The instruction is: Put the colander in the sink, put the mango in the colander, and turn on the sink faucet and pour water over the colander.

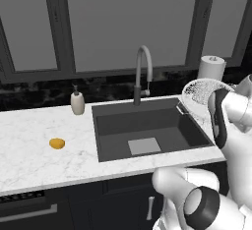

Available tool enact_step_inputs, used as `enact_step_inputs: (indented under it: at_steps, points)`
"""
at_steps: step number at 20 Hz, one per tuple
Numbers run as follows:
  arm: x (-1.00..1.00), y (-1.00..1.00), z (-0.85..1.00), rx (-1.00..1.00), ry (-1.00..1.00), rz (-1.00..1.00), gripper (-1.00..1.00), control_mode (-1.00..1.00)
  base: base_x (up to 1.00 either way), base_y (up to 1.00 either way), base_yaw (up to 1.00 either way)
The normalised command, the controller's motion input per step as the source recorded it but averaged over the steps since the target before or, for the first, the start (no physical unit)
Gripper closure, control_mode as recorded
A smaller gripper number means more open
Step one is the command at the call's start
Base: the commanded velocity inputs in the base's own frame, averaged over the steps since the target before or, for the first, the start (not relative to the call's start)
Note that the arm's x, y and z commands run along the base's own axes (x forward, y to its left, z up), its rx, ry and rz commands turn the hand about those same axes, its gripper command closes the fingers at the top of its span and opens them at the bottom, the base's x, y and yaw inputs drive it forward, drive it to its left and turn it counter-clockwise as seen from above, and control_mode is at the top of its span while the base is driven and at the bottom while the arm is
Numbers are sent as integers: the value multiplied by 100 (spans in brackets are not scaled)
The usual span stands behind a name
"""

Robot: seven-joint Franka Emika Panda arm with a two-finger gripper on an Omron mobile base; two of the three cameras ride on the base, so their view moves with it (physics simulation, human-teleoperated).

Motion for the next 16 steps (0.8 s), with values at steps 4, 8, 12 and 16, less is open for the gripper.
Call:
enact_step_inputs:
  at_steps: [4,8,12,16]
  points:
    - [3,13,0,0,20,14,100,-100,0,0,0]
    - [42,13,0,0,46,24,100,-100,0,0,0]
    - [48,3,0,0,40,32,100,-100,0,0,0]
    - [65,6,0,4,20,30,100,-100,0,0,0]
